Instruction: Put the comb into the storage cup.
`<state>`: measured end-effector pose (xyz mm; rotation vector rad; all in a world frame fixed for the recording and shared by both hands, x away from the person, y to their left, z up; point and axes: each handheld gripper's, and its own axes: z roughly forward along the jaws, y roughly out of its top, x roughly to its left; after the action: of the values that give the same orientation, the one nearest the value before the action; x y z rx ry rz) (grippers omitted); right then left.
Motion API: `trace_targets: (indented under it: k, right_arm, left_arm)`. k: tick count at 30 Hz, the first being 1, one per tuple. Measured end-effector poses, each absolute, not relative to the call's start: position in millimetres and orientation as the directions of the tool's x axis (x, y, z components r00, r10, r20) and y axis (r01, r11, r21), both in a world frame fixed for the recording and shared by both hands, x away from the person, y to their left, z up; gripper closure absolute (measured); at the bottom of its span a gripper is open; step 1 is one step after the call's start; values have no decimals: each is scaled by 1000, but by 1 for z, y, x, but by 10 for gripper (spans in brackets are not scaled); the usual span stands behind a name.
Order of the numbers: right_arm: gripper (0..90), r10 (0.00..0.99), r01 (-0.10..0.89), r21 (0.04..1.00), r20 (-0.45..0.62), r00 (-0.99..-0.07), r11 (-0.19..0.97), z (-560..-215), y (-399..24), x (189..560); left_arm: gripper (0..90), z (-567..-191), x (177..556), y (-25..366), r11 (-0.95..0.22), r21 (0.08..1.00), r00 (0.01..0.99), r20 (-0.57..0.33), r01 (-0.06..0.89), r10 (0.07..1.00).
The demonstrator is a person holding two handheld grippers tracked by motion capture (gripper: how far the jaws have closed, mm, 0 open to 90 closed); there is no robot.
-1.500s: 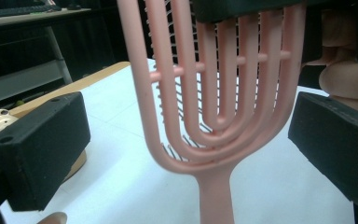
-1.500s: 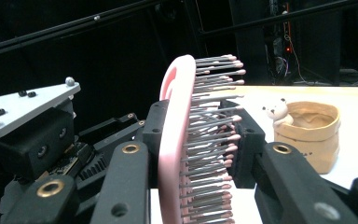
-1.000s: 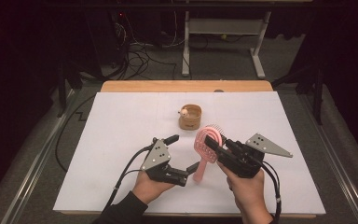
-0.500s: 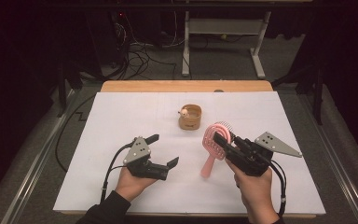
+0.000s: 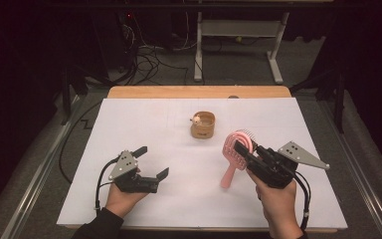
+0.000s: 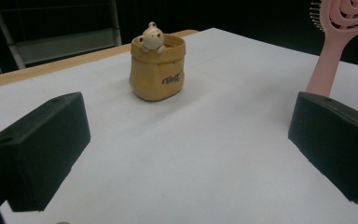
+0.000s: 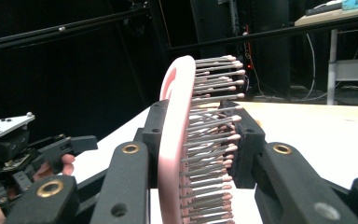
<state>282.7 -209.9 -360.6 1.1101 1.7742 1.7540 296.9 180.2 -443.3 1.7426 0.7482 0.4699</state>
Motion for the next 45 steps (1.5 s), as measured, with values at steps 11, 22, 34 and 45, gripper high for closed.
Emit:
trace_targets:
  k: [11, 22, 34, 45]
  right_arm:
    - [666, 785, 248, 963, 233, -574, -105, -363, -219, 285]
    - [666, 807, 234, 964, 234, -542, -122, -361, -236, 284]
    - [666, 837, 216, 966, 234, -494, -143, -360, -256, 285]
    - [665, 840, 182, 974, 207, -501, -132, -360, -254, 284]
  left_arm:
    - [0, -451, 297, 193, -185, 952, 711, -45, 242, 702]
    - [0, -451, 300, 208, -137, 956, 687, -84, 260, 722]
    - [0, -452, 300, 207, -154, 955, 686, -67, 255, 725]
    - [0, -451, 299, 206, -153, 957, 690, -63, 247, 721]
